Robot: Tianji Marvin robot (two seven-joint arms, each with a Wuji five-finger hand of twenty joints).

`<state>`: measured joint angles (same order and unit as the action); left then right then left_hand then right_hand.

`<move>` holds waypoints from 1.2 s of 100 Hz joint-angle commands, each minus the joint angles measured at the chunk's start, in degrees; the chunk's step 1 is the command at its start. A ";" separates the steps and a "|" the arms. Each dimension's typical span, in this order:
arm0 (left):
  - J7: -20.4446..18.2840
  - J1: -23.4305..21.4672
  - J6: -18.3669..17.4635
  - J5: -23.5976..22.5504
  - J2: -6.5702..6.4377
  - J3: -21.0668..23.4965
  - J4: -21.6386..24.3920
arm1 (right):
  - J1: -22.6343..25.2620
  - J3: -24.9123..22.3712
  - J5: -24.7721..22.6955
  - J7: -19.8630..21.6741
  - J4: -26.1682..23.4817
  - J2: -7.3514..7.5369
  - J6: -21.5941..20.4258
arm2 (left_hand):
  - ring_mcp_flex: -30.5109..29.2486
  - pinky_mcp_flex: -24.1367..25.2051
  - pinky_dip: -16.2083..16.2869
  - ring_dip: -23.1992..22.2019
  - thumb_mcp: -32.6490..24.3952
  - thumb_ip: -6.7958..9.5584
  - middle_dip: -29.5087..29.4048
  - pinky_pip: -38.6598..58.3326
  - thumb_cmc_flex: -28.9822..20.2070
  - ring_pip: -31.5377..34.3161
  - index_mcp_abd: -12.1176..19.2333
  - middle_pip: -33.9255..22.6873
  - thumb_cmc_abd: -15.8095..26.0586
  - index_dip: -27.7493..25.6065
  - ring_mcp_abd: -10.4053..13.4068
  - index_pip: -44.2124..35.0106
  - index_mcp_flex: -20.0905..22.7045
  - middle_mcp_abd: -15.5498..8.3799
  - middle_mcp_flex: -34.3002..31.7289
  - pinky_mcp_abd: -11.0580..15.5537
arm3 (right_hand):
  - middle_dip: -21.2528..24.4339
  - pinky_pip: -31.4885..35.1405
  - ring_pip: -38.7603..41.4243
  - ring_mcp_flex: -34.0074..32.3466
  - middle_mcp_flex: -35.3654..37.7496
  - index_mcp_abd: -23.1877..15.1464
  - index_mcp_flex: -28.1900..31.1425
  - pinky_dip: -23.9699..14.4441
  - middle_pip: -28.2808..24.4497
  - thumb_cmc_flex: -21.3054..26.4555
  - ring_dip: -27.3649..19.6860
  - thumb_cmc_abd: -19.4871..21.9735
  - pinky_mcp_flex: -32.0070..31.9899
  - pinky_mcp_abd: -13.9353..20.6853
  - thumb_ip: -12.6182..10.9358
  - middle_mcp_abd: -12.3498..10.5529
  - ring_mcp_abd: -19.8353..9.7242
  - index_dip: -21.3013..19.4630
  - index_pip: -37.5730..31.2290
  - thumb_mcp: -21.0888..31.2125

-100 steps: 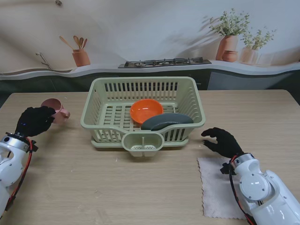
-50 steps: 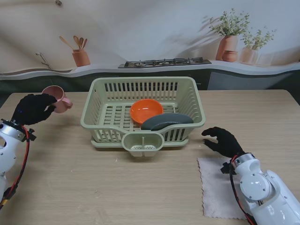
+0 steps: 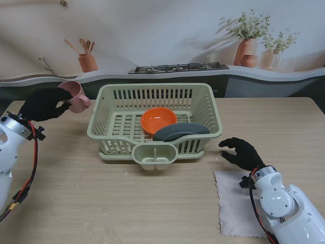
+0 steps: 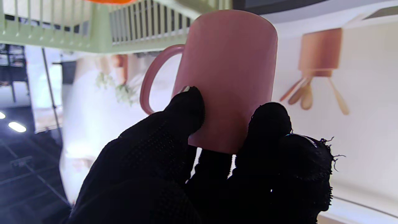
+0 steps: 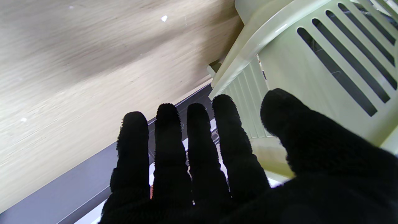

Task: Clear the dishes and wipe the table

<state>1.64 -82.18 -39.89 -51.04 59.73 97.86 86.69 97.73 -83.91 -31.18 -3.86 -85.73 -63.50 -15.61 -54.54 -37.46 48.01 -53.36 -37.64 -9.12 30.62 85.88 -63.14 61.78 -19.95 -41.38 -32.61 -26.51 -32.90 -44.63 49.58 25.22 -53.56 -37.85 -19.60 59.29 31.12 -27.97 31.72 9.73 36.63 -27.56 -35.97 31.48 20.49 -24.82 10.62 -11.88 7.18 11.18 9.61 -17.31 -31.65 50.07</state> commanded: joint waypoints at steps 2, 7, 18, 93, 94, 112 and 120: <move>-1.30 1.85 1.43 0.41 0.16 -1.53 2.13 | 0.28 -0.06 -0.14 0.52 -0.09 -0.10 -0.28 | -1.60 -1.70 0.15 -1.40 -6.43 0.97 1.62 3.95 -4.12 1.41 3.89 -7.62 2.55 -2.14 -1.73 -7.41 1.31 5.62 -3.68 1.78 | 0.82 -0.01 -1.46 -0.30 0.95 0.08 0.47 -0.52 0.99 -1.25 0.04 -0.38 -0.56 -0.89 -1.95 -0.26 -0.37 -0.13 0.34 0.86; -2.93 2.62 2.61 1.73 0.11 -2.69 2.61 | 0.30 -0.09 -0.14 0.51 -0.11 -0.10 -0.26 | -1.60 -1.69 0.11 -1.41 -6.38 0.98 1.62 3.97 -4.15 1.41 3.89 -7.63 2.62 -2.11 -1.73 -7.36 1.34 5.77 -3.66 1.78 | 0.82 -0.01 -1.45 -0.33 0.93 0.04 0.48 -0.52 1.01 -1.27 0.05 -0.41 -0.56 -0.83 -1.95 -0.24 -0.35 -0.14 0.34 0.88; -6.32 4.52 5.15 4.07 -0.04 -5.48 3.36 | 0.29 -0.16 -0.25 0.43 -0.04 -0.10 -0.38 | -1.61 -1.69 0.02 -1.42 -6.24 1.03 1.62 4.01 -4.22 1.40 3.99 -7.67 2.66 -2.17 -1.73 -7.37 1.33 5.63 -3.63 1.78 | 0.81 0.02 -1.44 -0.33 0.97 0.09 0.45 -0.53 0.98 -1.24 0.05 -0.40 -0.52 -0.80 -1.95 -0.28 -0.37 -0.14 0.36 0.91; -17.13 17.16 18.12 12.36 -0.05 -22.94 0.73 | 0.47 -1.30 -0.08 0.35 0.29 -0.09 -2.07 | -1.24 -1.22 -0.25 -1.43 -5.53 1.29 1.57 3.75 -4.58 1.07 4.03 -7.49 3.02 -2.15 -1.81 -7.05 1.35 5.87 -3.40 1.67 | 0.82 0.00 -1.45 -0.33 1.07 0.10 0.57 -0.54 0.99 -1.22 0.06 -0.37 -0.54 -0.81 -1.96 -0.25 -0.31 -0.17 0.44 0.86; -17.17 17.27 18.21 12.39 -0.05 -23.10 0.64 | 0.47 -1.31 -0.05 0.36 0.28 -0.09 -2.08 | -1.21 -1.21 -0.25 -1.43 -5.48 1.26 1.58 3.74 -4.52 1.06 4.02 -7.50 2.98 -2.15 -1.83 -7.05 1.37 5.82 -3.40 1.66 | 0.82 0.01 -1.44 -0.34 1.07 0.12 0.58 -0.54 0.99 -1.21 0.06 -0.37 -0.52 -0.84 -1.96 -0.31 -0.25 -0.17 0.44 0.86; -17.07 18.93 20.32 12.18 0.18 -26.01 -1.08 | 0.59 -1.37 0.02 0.29 0.19 -0.12 -1.98 | -1.34 -1.24 -0.23 -1.45 -5.45 1.29 1.59 3.73 -4.53 1.12 4.01 -7.55 3.00 -2.17 -1.89 -6.99 1.39 5.76 -3.46 1.58 | 0.84 0.00 -1.47 -0.37 1.03 0.09 0.61 -0.54 1.04 -1.21 0.05 -0.36 -0.51 -0.83 -1.95 -0.25 -0.33 -0.18 0.49 0.81; -17.02 19.59 21.27 12.14 0.28 -27.37 -1.86 | 0.60 -1.40 0.03 0.31 0.19 -0.12 -1.98 | -1.23 -1.23 -0.22 -1.48 -5.42 1.31 1.60 3.71 -4.55 1.11 4.00 -7.56 3.01 -2.17 -1.97 -6.94 1.40 5.75 -3.42 1.53 | 0.83 0.00 -1.43 -0.46 1.05 0.09 0.61 -0.54 1.03 -1.20 0.07 -0.36 -0.48 -0.90 -1.95 -0.29 -0.29 -0.19 0.49 0.78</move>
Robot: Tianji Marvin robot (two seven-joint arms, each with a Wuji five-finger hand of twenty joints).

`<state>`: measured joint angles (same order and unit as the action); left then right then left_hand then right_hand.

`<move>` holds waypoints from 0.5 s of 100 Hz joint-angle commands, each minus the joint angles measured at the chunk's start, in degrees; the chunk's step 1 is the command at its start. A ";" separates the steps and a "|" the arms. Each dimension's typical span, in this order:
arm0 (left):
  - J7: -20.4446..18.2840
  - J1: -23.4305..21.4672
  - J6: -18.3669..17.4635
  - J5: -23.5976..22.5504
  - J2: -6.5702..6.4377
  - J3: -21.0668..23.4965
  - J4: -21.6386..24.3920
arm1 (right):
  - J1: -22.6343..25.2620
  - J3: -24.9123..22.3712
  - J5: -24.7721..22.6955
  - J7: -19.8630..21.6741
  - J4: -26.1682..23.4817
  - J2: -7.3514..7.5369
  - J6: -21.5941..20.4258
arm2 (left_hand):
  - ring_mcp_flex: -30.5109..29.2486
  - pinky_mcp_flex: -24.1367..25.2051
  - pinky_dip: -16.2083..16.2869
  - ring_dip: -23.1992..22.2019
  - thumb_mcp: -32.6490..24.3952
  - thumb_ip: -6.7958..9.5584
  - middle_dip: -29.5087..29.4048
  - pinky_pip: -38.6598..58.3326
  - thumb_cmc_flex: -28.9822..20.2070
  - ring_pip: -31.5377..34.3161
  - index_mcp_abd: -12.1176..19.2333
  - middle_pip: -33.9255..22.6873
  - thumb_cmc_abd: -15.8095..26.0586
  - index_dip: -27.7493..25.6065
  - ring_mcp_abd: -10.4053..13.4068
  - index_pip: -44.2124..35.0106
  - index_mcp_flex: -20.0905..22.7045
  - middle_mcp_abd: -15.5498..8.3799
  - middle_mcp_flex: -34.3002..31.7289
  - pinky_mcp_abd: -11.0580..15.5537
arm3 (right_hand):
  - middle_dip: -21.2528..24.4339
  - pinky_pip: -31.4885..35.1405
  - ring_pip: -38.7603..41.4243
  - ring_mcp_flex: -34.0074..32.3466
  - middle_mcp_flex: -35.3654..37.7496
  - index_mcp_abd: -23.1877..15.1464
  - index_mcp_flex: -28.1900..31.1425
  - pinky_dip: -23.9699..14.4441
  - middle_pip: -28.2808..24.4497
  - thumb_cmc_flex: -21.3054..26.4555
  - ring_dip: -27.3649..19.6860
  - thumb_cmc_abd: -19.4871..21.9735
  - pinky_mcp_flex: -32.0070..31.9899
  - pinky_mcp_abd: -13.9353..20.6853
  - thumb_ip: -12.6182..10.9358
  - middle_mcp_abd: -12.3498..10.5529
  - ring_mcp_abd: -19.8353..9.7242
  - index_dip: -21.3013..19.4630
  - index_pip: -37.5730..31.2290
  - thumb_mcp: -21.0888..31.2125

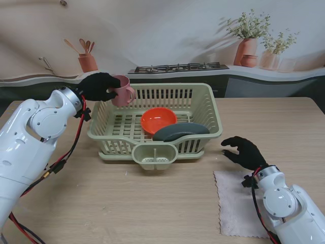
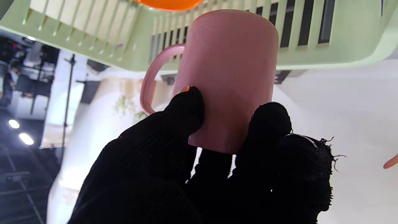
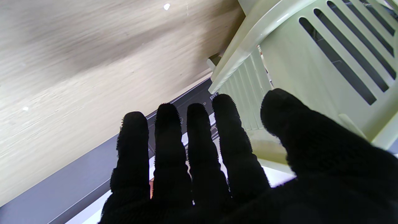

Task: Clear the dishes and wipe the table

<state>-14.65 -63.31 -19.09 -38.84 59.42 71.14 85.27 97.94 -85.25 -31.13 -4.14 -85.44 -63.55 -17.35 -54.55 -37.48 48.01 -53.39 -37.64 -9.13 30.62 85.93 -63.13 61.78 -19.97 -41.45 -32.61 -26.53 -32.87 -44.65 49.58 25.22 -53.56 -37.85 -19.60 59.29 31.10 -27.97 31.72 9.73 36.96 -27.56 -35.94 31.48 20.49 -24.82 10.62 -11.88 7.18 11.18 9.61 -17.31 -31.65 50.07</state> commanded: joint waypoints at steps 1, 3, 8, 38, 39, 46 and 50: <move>-0.72 0.80 0.58 -0.09 0.60 -0.82 -0.54 | 0.39 -0.06 -0.01 0.59 -0.10 -0.07 -0.24 | -1.23 -1.22 -0.22 -1.46 -5.41 1.31 1.60 3.66 -4.55 1.10 4.03 -7.49 3.03 -2.16 -1.97 -6.92 1.41 5.76 -3.42 1.52 | 0.83 0.01 -1.43 -0.42 1.04 0.09 0.27 -0.54 1.00 -1.18 0.06 -0.35 -0.48 -0.91 -1.95 -0.28 -0.30 -0.19 0.49 0.80; -0.67 0.97 0.84 -0.12 0.64 -1.18 -0.75 | 0.38 -0.06 -0.02 0.57 -0.07 -0.07 -0.25 | -1.24 -1.22 -0.22 -1.46 -5.42 1.32 1.60 3.66 -4.57 1.11 4.02 -7.52 3.00 -2.16 -1.92 -6.91 1.42 5.62 -3.49 1.53 | 0.82 0.01 -1.45 -0.38 1.08 0.07 0.28 -0.54 0.98 -1.21 0.06 -0.32 -0.48 -0.89 -1.95 -0.26 -0.28 -0.19 0.48 0.78; -0.54 1.38 1.64 0.06 0.76 -2.06 -1.24 | 0.38 -0.03 -0.01 0.50 -0.04 -0.09 -0.18 | -1.16 -1.22 -0.21 -1.46 -5.42 1.34 1.59 3.66 -4.61 1.08 4.04 -7.48 3.03 -2.18 -1.91 -6.92 1.48 5.71 -3.43 1.53 | 0.82 0.00 -1.46 -0.36 1.04 0.08 0.28 -0.53 0.98 -1.16 0.05 -0.33 -0.52 -0.80 -1.97 -0.29 -0.34 -0.20 0.49 0.84; 1.83 3.27 4.78 -0.73 1.44 -6.89 -4.87 | 0.36 0.06 0.04 0.34 0.09 -0.13 0.14 | -1.22 -1.24 -0.19 -1.46 -5.23 1.35 1.61 3.68 -4.58 1.10 3.72 -7.49 3.08 -2.01 -1.93 -6.58 1.38 5.74 -3.38 1.62 | 0.81 -0.01 -1.47 -0.31 0.95 0.14 0.21 -0.53 0.98 -1.13 0.06 -0.31 -0.52 -0.81 -1.96 -0.23 -0.33 -0.22 0.55 0.77; 1.89 3.36 4.91 -0.74 1.46 -7.06 -4.99 | 0.36 0.06 0.04 0.34 0.09 -0.14 0.16 | -1.24 -1.25 -0.19 -1.46 -5.23 1.35 1.61 3.68 -4.59 1.12 3.74 -7.50 3.07 -2.01 -1.92 -6.60 1.42 5.77 -3.40 1.62 | 0.82 -0.01 -1.47 -0.30 0.95 0.16 0.27 -0.53 0.98 -1.12 0.06 -0.35 -0.52 -0.79 -1.96 -0.23 -0.28 -0.22 0.52 0.76; 2.21 3.96 5.63 -0.80 1.60 -8.26 -5.77 | 0.35 0.09 0.04 0.26 0.11 -0.15 0.23 | -1.35 -1.36 -0.17 -1.46 -5.20 1.35 1.61 3.76 -4.53 1.16 3.70 -7.50 3.13 -1.93 -1.92 -6.50 1.43 5.78 -3.36 1.64 | 0.83 -0.01 -1.48 -0.30 0.92 0.13 0.24 -0.54 1.01 -1.12 0.06 -0.32 -0.53 -0.89 -1.97 -0.25 -0.34 -0.22 0.54 0.76; 2.43 4.25 6.20 -0.81 1.70 -8.93 -6.10 | 0.34 0.11 0.02 0.22 0.13 -0.16 0.23 | -1.38 -1.39 -0.17 -1.46 -5.20 1.36 1.62 3.79 -4.56 1.19 3.70 -7.52 3.11 -1.92 -1.85 -6.48 1.43 5.84 -3.34 1.64 | 0.82 0.00 -1.44 -0.37 1.00 0.11 0.25 -0.54 0.98 -1.13 0.07 -0.32 -0.52 -0.88 -1.96 -0.28 -0.35 -0.23 0.54 0.75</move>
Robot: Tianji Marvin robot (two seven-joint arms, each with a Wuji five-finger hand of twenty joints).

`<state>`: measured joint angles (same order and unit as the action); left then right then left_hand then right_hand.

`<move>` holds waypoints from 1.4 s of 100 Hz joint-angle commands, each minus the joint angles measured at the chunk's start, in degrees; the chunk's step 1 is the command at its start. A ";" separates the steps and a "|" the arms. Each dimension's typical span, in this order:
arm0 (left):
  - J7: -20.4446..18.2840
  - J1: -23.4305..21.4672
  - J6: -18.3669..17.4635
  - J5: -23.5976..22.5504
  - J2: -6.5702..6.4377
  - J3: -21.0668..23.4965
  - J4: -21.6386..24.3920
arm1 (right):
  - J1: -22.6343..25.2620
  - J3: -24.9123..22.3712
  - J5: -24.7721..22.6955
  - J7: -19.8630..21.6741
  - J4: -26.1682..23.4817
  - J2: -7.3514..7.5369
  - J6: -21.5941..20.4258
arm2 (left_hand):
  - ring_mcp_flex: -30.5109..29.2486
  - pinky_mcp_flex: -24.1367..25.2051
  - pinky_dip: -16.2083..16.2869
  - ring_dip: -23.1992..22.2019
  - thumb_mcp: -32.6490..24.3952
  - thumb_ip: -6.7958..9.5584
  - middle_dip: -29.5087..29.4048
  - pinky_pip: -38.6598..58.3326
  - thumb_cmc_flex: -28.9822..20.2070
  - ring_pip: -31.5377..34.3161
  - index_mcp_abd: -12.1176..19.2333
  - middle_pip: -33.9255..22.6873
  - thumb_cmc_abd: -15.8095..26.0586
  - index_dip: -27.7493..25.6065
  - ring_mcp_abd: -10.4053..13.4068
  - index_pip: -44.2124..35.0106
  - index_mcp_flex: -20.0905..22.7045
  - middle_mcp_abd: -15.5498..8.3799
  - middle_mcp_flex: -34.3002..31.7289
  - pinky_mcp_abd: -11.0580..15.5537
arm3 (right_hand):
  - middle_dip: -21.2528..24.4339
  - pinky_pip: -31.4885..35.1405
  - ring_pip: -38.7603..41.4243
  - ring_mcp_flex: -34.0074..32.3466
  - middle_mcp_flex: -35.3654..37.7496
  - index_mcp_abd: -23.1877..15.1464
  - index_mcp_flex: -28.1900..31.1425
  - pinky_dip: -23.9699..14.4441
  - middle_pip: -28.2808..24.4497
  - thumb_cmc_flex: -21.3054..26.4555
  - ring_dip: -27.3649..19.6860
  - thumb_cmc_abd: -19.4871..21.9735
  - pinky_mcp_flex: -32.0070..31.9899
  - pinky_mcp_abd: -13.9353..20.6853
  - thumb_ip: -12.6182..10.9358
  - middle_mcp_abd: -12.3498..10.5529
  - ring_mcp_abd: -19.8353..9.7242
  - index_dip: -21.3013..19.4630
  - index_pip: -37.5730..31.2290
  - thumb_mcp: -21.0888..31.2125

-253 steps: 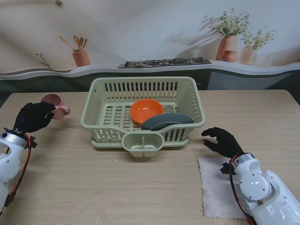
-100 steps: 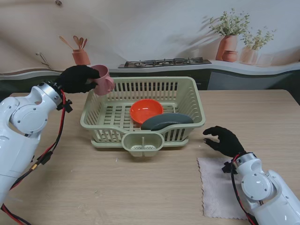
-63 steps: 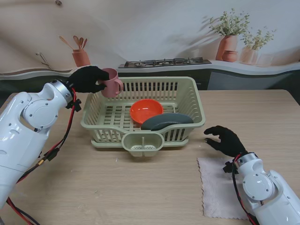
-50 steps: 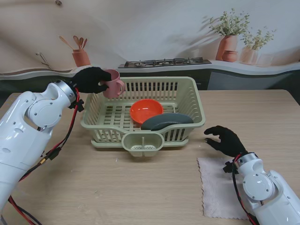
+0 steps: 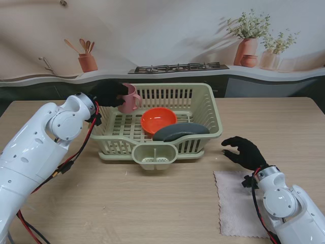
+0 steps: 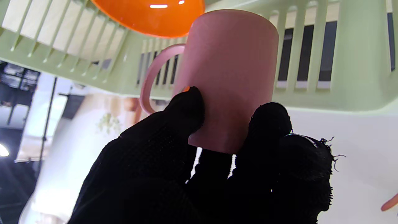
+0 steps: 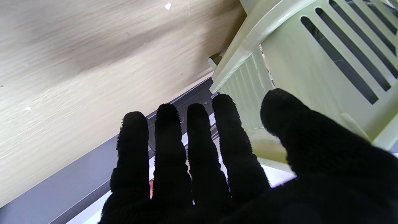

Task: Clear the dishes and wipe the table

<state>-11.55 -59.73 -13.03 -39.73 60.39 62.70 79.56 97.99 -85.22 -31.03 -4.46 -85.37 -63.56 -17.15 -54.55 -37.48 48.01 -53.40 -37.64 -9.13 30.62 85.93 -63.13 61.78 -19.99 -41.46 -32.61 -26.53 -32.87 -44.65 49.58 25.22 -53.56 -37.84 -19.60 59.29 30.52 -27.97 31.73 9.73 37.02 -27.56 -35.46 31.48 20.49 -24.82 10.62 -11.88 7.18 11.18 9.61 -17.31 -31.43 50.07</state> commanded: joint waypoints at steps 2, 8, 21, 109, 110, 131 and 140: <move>-0.49 0.80 0.50 0.03 0.80 -0.87 -0.54 | 0.27 0.08 -0.08 0.52 0.08 -0.15 0.03 | -1.36 -1.40 -0.17 -1.45 -5.19 1.36 1.64 3.79 -4.56 1.19 3.59 -7.53 3.15 -1.89 -1.87 -6.43 1.40 5.78 -3.33 1.63 | 0.83 0.00 -0.87 -0.35 0.95 0.06 0.19 -0.54 0.52 -1.13 0.06 -0.30 -0.50 -0.85 -1.97 -0.27 -0.33 -0.23 0.32 0.75; 0.41 1.22 1.18 -0.38 1.00 -1.89 -1.15 | 0.24 0.12 -0.04 0.50 0.11 -0.16 0.06 | -1.38 -1.45 -0.16 -1.44 -5.12 1.33 1.67 3.82 -4.52 1.23 3.67 -7.60 3.15 -1.89 -1.84 -6.41 1.40 5.88 -3.33 1.58 | 0.83 -0.01 -0.88 -0.31 0.96 0.10 0.20 -0.54 0.52 -1.11 0.06 -0.28 -0.52 -0.90 -1.97 -0.26 -0.29 -0.24 0.32 0.75; 1.65 2.31 2.52 -0.43 1.42 -3.99 -2.52 | 0.26 0.19 0.05 0.61 0.13 -0.15 0.10 | -1.44 -1.56 -0.16 -1.41 -5.14 1.30 1.68 3.93 -4.45 1.38 3.65 -7.73 3.17 -1.90 -1.79 -6.47 1.30 5.86 -3.28 1.64 | 0.83 -0.02 -0.90 -0.32 0.98 0.12 0.21 -0.53 0.53 -1.11 0.05 -0.32 -0.52 -0.85 -1.97 -0.31 -0.32 -0.24 0.33 0.73; 13.82 4.03 8.38 -0.27 4.25 -10.77 -11.80 | 0.18 0.54 0.03 0.41 0.36 -0.20 0.57 | -2.61 -2.37 -1.15 2.07 -4.44 1.44 0.16 2.89 -3.06 -1.82 2.14 -5.60 2.80 4.19 -1.80 -3.00 2.92 5.72 -4.05 1.20 | 0.82 -0.06 -0.93 -0.31 0.96 0.14 0.19 -0.54 0.52 -1.19 0.06 -0.34 -0.58 -0.81 -1.97 -0.30 -0.40 -0.28 0.38 0.77; 13.97 4.04 8.35 -0.35 4.26 -10.81 -11.89 | 0.18 0.54 0.04 0.40 0.35 -0.20 0.58 | -2.68 -2.44 -1.26 2.22 -4.50 1.42 0.07 2.70 -2.97 -1.94 2.09 -5.45 2.70 4.41 -1.82 -2.88 3.00 5.73 -4.16 1.09 | 0.82 -0.06 -0.94 -0.30 0.96 0.14 0.21 -0.54 0.52 -1.21 0.06 -0.31 -0.58 -0.81 -1.97 -0.29 -0.40 -0.28 0.38 0.77; 14.98 4.13 8.90 -0.87 4.41 -11.74 -12.95 | 0.19 0.65 0.08 0.36 0.36 -0.22 0.83 | -2.24 -2.70 -2.97 4.46 -3.68 1.26 -0.78 0.08 -2.38 -4.36 1.03 -3.67 3.27 7.64 -2.80 -0.54 4.15 5.51 -4.63 -0.33 | 0.82 -0.08 -0.91 -0.31 0.98 0.07 0.20 -0.55 0.51 -1.18 0.07 -0.27 -0.60 -0.81 -1.97 -0.31 -0.35 -0.29 0.37 0.75; 14.92 4.28 9.19 -0.87 4.42 -12.14 -13.39 | 0.15 0.67 0.09 0.33 0.42 -0.22 0.82 | -1.07 -1.13 -4.07 5.88 -2.09 1.53 -1.49 -2.61 -2.65 -6.03 0.72 -2.55 4.13 8.13 -3.22 0.12 4.25 5.02 -4.51 -1.66 | 0.82 -0.09 -0.92 -0.28 0.96 0.11 0.18 -0.56 0.50 -1.16 0.07 -0.29 -0.61 -0.85 -1.98 -0.38 -0.35 -0.30 0.36 0.75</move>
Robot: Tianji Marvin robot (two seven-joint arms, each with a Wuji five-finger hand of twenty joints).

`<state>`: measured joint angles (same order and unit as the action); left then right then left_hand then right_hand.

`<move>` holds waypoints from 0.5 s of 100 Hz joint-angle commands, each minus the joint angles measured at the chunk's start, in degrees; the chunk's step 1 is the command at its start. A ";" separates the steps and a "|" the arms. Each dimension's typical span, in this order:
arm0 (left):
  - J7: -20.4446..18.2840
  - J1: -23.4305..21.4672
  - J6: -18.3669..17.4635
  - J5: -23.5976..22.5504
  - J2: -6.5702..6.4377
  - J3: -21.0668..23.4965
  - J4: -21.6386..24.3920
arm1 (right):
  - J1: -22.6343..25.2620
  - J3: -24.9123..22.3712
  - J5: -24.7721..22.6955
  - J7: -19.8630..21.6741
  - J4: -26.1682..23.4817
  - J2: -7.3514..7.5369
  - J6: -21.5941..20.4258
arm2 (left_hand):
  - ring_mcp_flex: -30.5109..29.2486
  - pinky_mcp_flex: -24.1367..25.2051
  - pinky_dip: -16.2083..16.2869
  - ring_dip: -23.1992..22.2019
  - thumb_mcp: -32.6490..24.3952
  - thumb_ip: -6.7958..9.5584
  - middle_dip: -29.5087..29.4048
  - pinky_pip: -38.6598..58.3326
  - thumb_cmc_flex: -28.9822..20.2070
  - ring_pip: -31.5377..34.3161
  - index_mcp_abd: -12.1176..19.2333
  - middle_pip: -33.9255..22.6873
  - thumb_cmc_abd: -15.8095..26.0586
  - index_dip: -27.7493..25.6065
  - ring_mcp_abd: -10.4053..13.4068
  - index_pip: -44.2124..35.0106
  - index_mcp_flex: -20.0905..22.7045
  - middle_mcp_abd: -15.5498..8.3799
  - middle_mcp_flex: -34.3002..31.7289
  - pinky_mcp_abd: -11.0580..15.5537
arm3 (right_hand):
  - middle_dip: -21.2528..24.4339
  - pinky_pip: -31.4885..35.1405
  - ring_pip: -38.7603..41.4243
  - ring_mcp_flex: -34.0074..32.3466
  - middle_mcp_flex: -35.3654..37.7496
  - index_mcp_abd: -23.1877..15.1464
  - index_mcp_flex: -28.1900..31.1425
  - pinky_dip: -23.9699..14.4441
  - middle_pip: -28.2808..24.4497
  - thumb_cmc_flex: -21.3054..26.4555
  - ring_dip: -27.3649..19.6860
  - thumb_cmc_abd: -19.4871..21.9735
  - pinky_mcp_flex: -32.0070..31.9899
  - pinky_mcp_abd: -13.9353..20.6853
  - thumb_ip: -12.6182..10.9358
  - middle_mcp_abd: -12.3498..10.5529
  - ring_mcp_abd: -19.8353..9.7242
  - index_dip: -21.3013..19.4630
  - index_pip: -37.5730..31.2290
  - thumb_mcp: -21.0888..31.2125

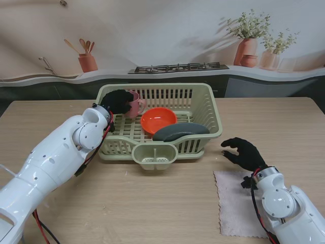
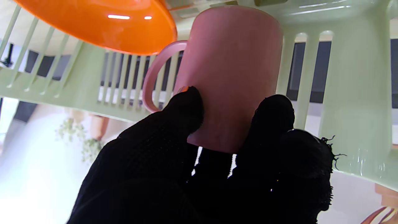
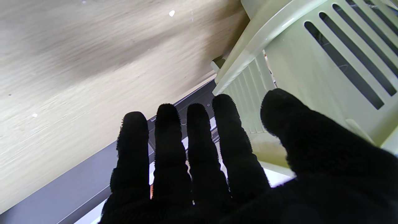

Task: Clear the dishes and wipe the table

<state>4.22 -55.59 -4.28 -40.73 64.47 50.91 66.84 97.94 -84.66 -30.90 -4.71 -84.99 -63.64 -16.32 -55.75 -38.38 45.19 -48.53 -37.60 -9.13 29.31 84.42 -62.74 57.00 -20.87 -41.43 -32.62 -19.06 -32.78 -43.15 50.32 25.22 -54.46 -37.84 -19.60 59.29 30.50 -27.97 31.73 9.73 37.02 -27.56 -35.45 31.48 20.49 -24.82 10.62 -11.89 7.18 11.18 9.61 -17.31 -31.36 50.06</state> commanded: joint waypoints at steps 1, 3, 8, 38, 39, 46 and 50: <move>-0.85 0.16 0.46 0.13 0.35 -0.38 -0.72 | 0.20 0.12 -0.04 0.58 0.05 -0.15 -0.02 | 0.23 -0.09 -1.29 1.11 -2.02 1.55 -0.21 -1.25 -3.03 -1.36 1.61 -2.49 4.23 0.67 -3.33 -1.35 3.50 4.99 -3.57 -1.72 | 0.81 -0.09 -0.90 -0.30 0.98 0.07 0.17 -0.55 0.49 -1.16 0.07 -0.29 -0.61 -0.85 -1.97 -0.33 -0.31 -0.29 0.29 0.75; -0.83 0.20 0.50 0.12 0.36 -0.46 -0.84 | 0.19 0.12 -0.05 0.56 0.07 -0.15 -0.03 | 0.54 0.20 -1.34 1.26 -1.85 1.57 -0.27 -1.48 -3.04 -1.59 1.61 -2.36 4.35 0.71 -3.37 -1.26 3.43 4.93 -3.47 -1.73 | 0.82 -0.09 -0.90 -0.29 0.93 0.14 0.14 -0.56 0.51 -1.19 0.07 -0.27 -0.59 -0.81 -1.97 -0.32 -0.35 -0.29 0.31 0.73; -0.73 0.28 0.59 0.10 0.38 -0.59 -1.09 | 0.18 0.12 -0.08 0.52 0.10 -0.15 -0.04 | 1.10 0.86 -1.46 1.59 -1.47 1.59 -0.38 -2.03 -3.03 -2.06 1.57 -2.07 4.64 0.87 -3.42 -1.01 3.27 4.83 -3.30 -1.84 | 0.82 -0.12 -0.92 -0.28 0.96 0.07 0.17 -0.55 0.50 -1.20 0.07 -0.29 -0.62 -0.88 -1.97 -0.26 -0.41 -0.30 0.27 0.71; -0.63 -0.12 2.24 0.24 0.46 -0.51 -1.10 | 0.13 0.23 0.03 0.46 0.17 -0.18 0.01 | 4.02 5.15 -1.85 5.36 2.19 2.25 -1.46 -7.71 -3.63 -6.06 1.80 0.42 6.38 2.46 -3.53 0.41 2.75 4.06 -2.26 -2.15 | 0.83 -0.12 -0.92 -0.29 0.95 0.05 0.21 -0.58 0.53 -1.20 0.08 -0.28 -0.64 -0.84 -1.97 -0.35 -0.39 -0.30 0.26 0.70; -0.66 -0.13 2.29 0.26 0.46 -0.51 -1.11 | 0.13 0.23 0.03 0.46 0.17 -0.18 0.01 | 4.15 5.37 -1.87 5.47 2.27 2.27 -1.50 -7.92 -3.66 -6.21 1.81 0.53 6.41 2.50 -3.54 0.45 2.73 4.03 -2.18 -2.15 | 0.83 -0.12 -0.92 -0.29 0.92 0.05 0.21 -0.58 0.54 -1.16 0.08 -0.27 -0.63 -0.82 -1.98 -0.28 -0.42 -0.30 0.26 0.73; -0.73 -0.14 2.68 0.34 0.47 -0.57 -1.27 | 0.10 0.22 0.00 0.44 0.21 -0.18 -0.05 | 5.35 7.07 -2.04 6.71 3.20 2.40 -1.89 -9.98 -3.85 -7.80 1.75 1.57 6.96 3.14 -3.42 1.03 2.44 3.88 -1.64 -2.15 | 0.83 -0.10 -0.92 -0.29 0.96 0.10 0.19 -0.59 0.53 -1.19 0.08 -0.25 -0.59 -0.77 -1.98 -0.29 -0.38 -0.30 0.26 0.72; -0.99 -0.19 2.99 0.49 0.46 -0.58 -1.23 | 0.07 0.21 -0.03 0.40 0.25 -0.18 -0.10 | 5.85 7.70 -1.95 7.30 4.03 2.52 -1.98 -10.77 -4.08 -8.29 1.90 1.89 7.37 3.48 -3.39 1.30 2.34 3.76 -1.38 -2.15 | 0.84 -0.13 -0.91 -0.31 0.93 0.11 0.18 -0.58 0.55 -1.15 0.08 -0.28 -0.64 -0.76 -1.99 -0.27 -0.35 -0.30 0.26 0.73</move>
<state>4.43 -55.39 -1.99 -40.66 64.89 50.51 66.16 97.90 -84.55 -30.84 -4.88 -84.80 -63.67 -16.27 -51.74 -32.21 44.03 -42.42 -34.06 -9.03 28.20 75.68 -62.79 49.54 -20.74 -39.00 -30.16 -16.47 -33.37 -41.47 50.32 25.22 -54.59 -37.65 -19.60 59.29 30.50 -27.97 31.74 9.73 37.02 -27.56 -35.45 31.48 20.49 -24.82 10.62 -11.89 7.18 11.18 9.61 -17.31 -31.36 50.06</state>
